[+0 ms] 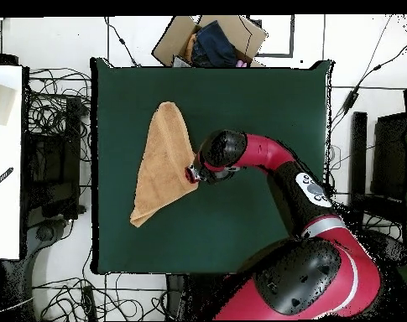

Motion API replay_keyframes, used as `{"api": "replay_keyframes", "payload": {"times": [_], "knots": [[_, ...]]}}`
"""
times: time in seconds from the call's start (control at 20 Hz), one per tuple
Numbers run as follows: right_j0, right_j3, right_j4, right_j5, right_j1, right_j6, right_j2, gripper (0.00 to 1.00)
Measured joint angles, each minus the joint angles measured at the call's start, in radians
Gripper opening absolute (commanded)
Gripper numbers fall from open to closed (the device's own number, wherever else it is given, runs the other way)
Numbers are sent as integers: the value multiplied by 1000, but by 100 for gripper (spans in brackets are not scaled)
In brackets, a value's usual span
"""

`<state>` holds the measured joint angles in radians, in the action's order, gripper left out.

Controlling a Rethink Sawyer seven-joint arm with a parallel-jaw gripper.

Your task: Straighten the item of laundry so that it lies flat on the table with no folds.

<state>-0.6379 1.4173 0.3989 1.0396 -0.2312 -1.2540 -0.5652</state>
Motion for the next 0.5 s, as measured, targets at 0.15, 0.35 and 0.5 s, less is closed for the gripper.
{"api": "replay_keyframes", "payload": {"times": [0.15, 0.35, 0.5], "knots": [[0, 0, 0, -6, 0, 0, 2, 0], [0, 0, 0, -11, -1, 0, 5, 0], [2, 1, 0, -15, -8, 0, 9, 0]]}}
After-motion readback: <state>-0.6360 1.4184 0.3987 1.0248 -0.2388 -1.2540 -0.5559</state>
